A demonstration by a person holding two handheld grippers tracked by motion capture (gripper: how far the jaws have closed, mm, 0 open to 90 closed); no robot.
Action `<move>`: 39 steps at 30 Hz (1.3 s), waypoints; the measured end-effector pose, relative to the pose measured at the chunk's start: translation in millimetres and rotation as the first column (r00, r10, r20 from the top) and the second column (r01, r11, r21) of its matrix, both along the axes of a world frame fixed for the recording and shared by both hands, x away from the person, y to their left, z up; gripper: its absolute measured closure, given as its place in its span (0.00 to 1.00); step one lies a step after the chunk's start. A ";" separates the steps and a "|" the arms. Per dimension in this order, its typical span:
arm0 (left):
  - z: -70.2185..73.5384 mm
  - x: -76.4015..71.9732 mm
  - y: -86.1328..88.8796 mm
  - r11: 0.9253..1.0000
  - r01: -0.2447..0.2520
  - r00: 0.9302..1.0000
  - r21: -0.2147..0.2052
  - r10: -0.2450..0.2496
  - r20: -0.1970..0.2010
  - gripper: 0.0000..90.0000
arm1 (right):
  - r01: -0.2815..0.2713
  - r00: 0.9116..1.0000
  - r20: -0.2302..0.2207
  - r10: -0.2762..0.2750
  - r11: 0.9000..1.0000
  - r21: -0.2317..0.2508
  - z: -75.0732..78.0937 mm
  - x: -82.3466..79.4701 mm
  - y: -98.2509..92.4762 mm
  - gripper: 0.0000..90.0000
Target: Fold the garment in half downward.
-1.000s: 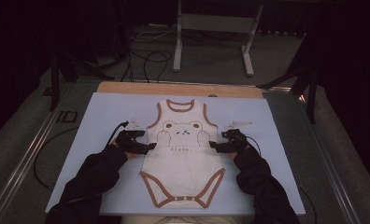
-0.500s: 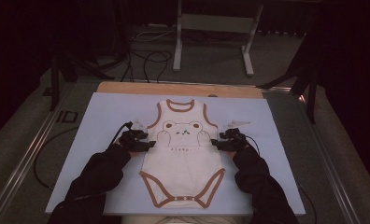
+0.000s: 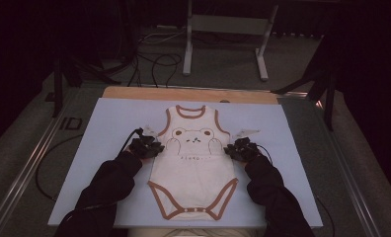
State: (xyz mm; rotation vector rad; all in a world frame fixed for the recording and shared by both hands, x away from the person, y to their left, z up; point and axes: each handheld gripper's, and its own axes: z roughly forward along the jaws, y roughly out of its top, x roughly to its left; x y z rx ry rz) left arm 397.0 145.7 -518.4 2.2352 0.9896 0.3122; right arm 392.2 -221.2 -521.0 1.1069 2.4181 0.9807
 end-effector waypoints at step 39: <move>31.7 -20.0 11.3 0.994 -0.006 0.999 -0.113 0.011 0.047 1.00 | -0.030 0.996 0.087 0.025 0.998 0.055 33.0 -21.8 -8.5 1.00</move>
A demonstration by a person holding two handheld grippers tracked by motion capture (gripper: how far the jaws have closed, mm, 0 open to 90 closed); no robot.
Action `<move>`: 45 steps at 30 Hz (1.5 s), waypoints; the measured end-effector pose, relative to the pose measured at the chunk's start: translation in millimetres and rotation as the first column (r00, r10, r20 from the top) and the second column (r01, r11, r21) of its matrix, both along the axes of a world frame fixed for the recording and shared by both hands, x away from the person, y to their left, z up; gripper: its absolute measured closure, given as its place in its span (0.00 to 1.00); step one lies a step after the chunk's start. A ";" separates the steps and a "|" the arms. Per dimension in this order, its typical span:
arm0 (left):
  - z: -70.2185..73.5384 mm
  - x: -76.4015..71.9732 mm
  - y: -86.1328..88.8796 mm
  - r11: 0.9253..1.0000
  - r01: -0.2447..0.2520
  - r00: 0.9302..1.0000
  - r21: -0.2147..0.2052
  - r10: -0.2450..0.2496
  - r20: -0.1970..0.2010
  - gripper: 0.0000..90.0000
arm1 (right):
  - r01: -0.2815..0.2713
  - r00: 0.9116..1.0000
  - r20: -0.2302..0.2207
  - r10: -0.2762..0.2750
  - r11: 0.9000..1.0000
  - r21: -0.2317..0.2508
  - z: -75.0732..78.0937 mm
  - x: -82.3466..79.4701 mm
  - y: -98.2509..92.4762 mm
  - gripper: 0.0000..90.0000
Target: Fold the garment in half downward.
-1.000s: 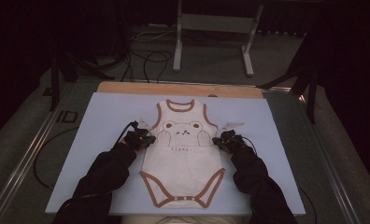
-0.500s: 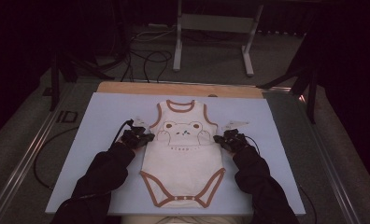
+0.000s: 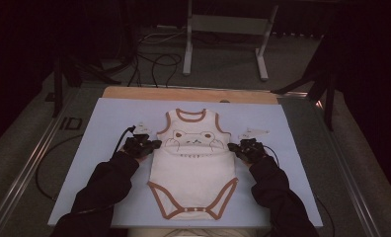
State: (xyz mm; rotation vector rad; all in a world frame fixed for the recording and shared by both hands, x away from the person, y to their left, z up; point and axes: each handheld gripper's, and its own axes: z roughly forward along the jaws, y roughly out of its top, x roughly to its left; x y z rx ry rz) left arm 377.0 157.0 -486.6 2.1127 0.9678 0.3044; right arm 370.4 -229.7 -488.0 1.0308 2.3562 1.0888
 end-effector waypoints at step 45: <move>-3.2 -84.1 5.7 0.984 0.172 0.982 0.039 -0.168 -0.089 1.00 | -0.131 0.991 -0.025 0.130 0.991 -0.029 -4.4 -94.7 -3.3 1.00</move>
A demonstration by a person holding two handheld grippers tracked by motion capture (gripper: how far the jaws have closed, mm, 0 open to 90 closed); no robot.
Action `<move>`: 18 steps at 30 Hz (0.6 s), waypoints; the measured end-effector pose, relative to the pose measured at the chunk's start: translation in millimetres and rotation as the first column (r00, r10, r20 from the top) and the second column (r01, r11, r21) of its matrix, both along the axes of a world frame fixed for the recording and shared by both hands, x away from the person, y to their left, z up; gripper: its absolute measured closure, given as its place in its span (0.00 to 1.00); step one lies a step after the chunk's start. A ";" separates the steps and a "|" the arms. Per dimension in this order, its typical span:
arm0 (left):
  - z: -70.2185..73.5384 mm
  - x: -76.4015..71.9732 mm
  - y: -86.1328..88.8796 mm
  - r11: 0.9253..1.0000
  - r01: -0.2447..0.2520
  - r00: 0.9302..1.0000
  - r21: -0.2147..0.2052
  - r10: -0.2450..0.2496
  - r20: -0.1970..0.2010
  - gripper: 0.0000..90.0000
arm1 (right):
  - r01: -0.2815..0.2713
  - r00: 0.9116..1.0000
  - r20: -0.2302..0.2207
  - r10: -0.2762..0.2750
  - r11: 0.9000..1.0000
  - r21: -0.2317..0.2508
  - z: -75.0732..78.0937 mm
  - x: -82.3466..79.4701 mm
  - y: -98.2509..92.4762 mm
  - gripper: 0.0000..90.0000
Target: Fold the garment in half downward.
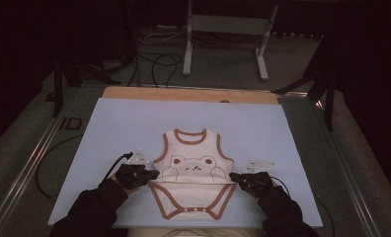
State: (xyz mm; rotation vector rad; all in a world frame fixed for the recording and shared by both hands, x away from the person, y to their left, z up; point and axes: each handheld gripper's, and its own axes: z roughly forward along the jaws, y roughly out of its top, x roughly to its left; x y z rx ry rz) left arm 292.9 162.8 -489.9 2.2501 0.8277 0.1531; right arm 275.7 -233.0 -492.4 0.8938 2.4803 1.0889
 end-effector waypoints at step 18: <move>-18.5 -5.3 2.4 1.000 0.000 0.997 0.009 0.000 -0.077 1.00 | -0.013 0.998 -0.055 0.011 0.999 -0.029 -20.0 -5.8 -0.8 1.00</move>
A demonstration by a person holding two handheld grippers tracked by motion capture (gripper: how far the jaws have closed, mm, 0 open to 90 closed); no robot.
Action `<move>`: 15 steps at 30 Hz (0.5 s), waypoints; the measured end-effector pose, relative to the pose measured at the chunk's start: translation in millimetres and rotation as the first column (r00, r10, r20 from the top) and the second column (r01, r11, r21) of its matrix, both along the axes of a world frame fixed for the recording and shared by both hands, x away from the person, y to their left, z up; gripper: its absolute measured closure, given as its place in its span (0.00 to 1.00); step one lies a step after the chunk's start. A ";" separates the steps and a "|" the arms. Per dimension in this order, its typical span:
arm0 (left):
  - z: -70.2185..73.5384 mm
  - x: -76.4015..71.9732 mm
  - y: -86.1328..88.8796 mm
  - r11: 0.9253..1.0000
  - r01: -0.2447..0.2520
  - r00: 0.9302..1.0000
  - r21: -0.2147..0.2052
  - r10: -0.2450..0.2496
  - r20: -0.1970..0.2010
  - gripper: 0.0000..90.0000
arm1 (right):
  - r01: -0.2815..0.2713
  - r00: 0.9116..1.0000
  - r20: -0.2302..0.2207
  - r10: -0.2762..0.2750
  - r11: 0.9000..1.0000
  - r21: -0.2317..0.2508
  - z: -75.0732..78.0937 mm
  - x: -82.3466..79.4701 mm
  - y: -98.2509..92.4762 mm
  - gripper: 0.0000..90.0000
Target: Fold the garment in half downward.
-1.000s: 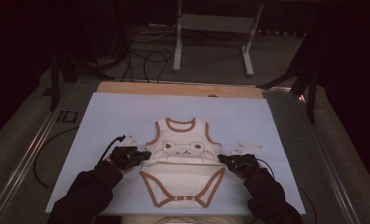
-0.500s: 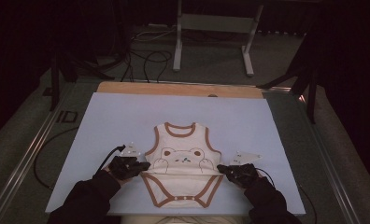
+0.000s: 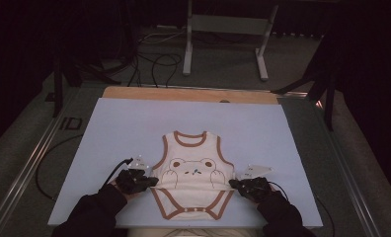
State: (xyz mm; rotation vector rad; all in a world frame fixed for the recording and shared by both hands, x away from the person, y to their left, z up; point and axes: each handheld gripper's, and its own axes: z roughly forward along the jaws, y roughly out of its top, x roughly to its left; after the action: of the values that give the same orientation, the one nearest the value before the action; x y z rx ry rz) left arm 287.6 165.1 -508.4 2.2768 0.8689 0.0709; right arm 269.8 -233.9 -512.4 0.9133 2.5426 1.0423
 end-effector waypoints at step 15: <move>-2.3 0.7 -0.1 1.000 0.008 1.000 -0.005 -0.009 -0.003 0.99 | 0.008 0.999 -0.033 -0.007 0.999 0.031 -3.0 1.6 -1.9 0.94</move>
State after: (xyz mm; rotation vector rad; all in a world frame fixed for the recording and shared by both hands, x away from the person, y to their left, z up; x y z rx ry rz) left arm 288.3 165.0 -510.7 2.2764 0.8599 0.0618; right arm 271.5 -235.8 -515.4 0.9552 2.5545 1.0762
